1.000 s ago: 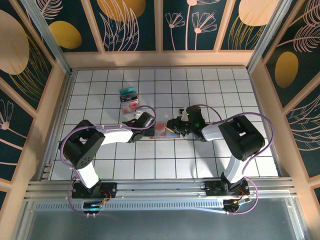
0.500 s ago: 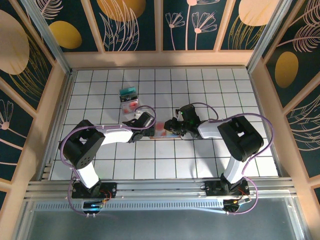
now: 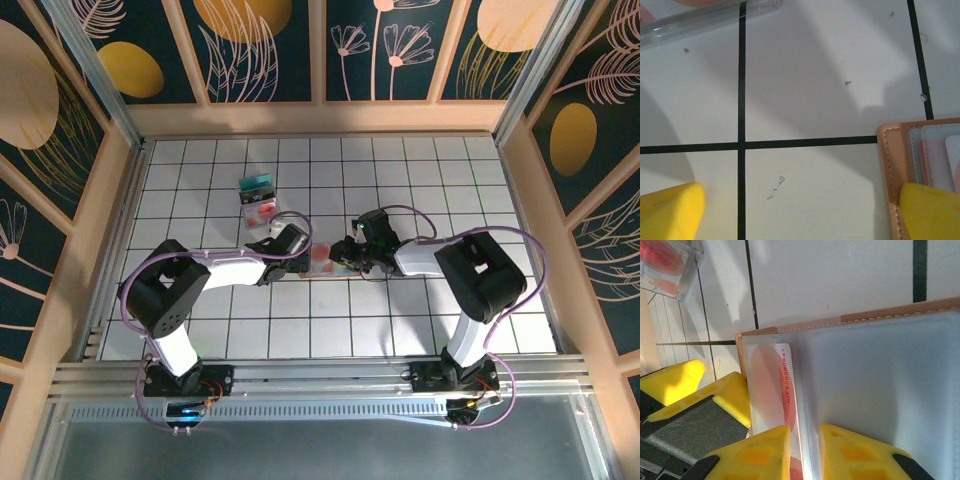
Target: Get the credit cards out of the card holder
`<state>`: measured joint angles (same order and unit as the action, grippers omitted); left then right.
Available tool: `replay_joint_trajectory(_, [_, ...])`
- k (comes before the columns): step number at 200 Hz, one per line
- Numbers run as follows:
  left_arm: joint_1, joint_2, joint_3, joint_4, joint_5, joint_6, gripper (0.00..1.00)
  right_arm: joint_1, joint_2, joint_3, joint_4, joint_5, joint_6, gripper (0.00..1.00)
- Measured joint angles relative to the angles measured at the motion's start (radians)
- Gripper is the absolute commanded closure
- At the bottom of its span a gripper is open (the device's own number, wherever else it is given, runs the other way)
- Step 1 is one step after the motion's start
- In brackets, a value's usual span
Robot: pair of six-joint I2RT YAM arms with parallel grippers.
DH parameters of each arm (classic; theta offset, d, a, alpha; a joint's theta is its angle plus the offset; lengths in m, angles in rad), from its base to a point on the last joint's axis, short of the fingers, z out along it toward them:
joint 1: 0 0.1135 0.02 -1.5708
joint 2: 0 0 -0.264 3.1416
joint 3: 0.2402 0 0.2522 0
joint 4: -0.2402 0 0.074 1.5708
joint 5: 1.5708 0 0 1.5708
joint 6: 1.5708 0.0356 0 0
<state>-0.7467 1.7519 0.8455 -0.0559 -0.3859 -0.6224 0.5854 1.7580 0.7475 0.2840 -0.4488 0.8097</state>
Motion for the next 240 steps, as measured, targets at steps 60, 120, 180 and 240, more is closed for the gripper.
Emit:
replay_joint_trajectory(60, [0.0,0.003,0.0,0.004,0.006,-0.004,0.01,0.008,0.025,0.016,0.02,-0.018,0.0,0.79])
replay_joint_trajectory(120, [0.0,0.003,0.0,0.004,0.008,-0.009,0.01,0.01,0.03,0.016,0.034,-0.024,0.005,0.99])
replay_joint_trajectory(180, [0.0,0.003,0.0,0.004,0.007,-0.011,0.01,-0.006,0.011,0.016,0.03,-0.024,-0.002,1.0])
replay_joint_trajectory(240, [0.0,0.004,0.0,0.004,0.003,-0.011,0.01,-0.027,-0.051,-0.003,-0.013,0.0,-0.032,1.0])
